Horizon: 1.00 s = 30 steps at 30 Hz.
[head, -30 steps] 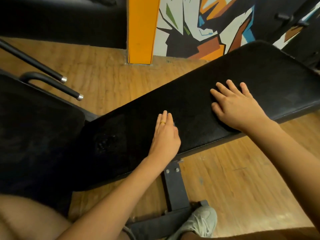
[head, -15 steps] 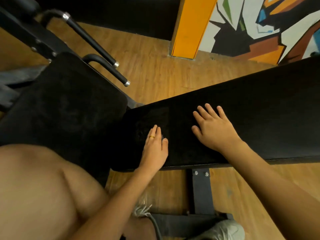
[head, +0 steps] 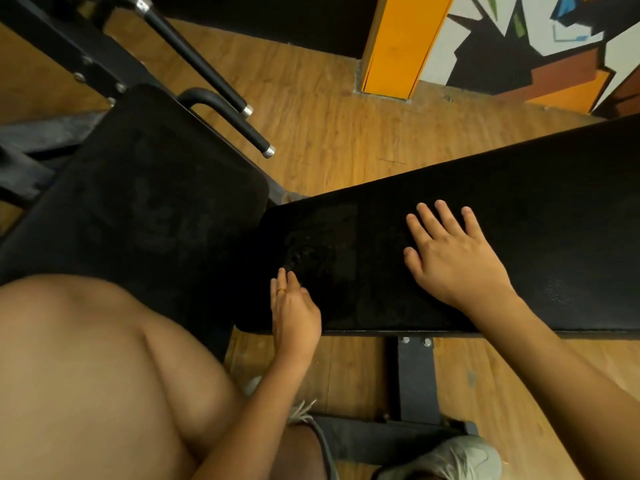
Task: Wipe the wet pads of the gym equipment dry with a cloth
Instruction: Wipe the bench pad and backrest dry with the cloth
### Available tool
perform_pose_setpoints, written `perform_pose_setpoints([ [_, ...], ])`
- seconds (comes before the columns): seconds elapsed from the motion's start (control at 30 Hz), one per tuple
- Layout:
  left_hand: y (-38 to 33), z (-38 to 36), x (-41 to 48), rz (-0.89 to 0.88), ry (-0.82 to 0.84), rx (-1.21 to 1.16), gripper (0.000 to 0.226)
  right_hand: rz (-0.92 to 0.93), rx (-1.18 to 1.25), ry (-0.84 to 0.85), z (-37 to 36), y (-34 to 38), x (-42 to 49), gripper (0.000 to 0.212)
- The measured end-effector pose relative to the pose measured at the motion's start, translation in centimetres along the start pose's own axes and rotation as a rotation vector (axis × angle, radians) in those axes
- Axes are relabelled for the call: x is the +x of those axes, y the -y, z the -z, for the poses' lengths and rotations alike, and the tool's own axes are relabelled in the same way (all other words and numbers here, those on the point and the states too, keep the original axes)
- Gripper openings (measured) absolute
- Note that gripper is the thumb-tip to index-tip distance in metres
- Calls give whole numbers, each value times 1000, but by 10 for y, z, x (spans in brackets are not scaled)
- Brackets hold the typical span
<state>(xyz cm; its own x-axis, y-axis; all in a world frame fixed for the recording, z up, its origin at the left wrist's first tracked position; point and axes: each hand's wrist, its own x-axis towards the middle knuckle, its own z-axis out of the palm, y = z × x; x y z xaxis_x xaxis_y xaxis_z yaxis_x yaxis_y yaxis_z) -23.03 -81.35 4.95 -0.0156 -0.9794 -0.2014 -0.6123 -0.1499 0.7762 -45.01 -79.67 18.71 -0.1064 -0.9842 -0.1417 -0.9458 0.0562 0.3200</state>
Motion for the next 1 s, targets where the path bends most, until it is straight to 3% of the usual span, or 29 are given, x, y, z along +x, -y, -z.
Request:
perform_pose_setpoints([
  [0.3, 29, 12, 10, 81, -30, -35, 47, -6, 15, 1, 4, 2, -4, 66],
  [0.6, 46, 29, 42, -227, 220, 52, 48, 9, 4, -26, 0, 2, -4, 65],
  [0.83, 36, 42, 125, -278, 346, 150, 49, 17, 6, -32, 1, 1, -2, 65],
  [1.0, 36, 37, 105, -258, 242, 13, 46, 23, 7, -53, -2, 1, 0, 63],
])
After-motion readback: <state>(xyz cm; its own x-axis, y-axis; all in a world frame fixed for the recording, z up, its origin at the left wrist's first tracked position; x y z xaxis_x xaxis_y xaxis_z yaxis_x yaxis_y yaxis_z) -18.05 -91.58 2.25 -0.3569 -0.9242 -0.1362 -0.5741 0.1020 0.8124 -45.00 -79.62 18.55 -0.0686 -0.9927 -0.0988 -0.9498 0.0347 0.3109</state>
